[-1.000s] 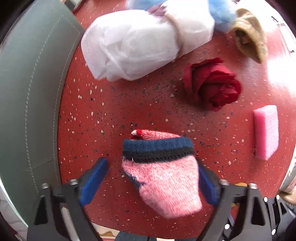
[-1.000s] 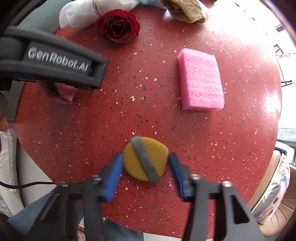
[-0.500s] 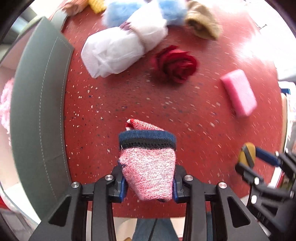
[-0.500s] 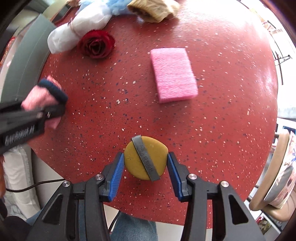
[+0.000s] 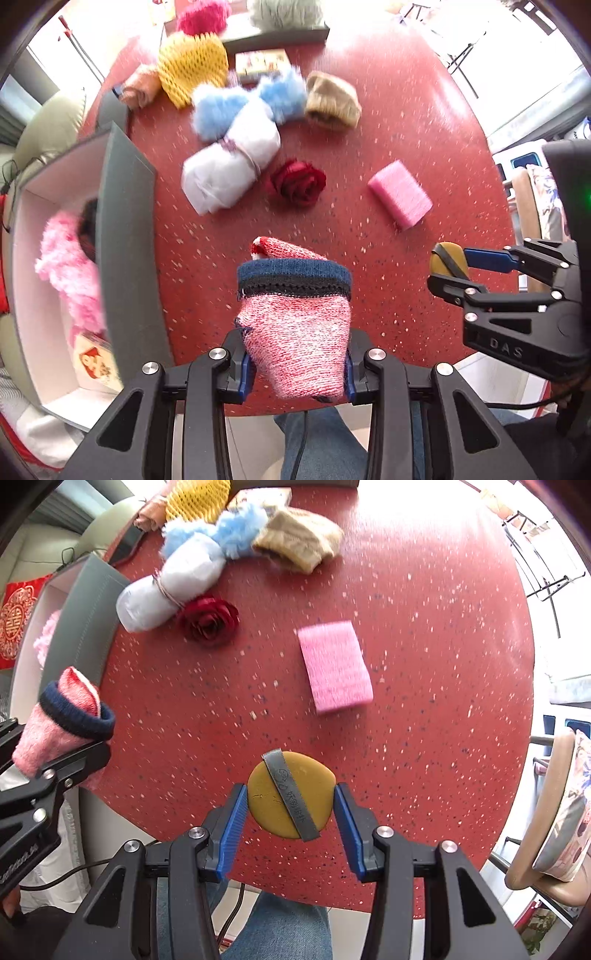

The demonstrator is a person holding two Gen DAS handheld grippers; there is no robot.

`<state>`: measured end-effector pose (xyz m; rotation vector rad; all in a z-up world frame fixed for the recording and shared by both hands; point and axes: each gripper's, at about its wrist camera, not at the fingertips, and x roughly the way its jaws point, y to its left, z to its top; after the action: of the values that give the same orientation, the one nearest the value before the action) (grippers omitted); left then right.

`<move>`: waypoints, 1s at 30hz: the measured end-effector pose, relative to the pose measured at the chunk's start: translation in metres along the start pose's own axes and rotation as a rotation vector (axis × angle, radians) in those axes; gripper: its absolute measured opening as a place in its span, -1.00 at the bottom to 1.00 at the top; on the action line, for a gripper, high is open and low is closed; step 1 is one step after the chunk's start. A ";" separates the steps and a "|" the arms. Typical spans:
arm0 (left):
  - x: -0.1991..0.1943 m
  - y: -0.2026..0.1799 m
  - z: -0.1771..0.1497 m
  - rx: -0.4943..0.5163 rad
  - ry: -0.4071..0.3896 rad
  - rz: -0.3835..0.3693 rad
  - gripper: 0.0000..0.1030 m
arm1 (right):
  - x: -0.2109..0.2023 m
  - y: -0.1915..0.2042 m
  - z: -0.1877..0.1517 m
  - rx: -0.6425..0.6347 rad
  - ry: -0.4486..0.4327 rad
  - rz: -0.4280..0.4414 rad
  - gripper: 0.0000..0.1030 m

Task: Organize soft objects
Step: 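Carry the pink sock with the left gripper while the right carries the yellow pad toward the box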

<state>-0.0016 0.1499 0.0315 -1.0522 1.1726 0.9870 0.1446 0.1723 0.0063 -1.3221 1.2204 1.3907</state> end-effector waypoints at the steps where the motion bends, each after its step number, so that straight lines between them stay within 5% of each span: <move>1: -0.007 0.001 0.000 0.006 -0.018 0.003 -0.28 | -0.008 -0.002 0.001 -0.002 -0.007 0.000 -0.01; 30: -0.080 0.062 -0.003 -0.126 -0.238 0.042 -0.28 | -0.053 0.051 0.032 -0.130 -0.145 -0.060 -0.01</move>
<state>-0.0724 0.1568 0.1032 -0.9810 0.9504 1.1968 0.0935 0.1972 0.0630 -1.3102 1.0018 1.5157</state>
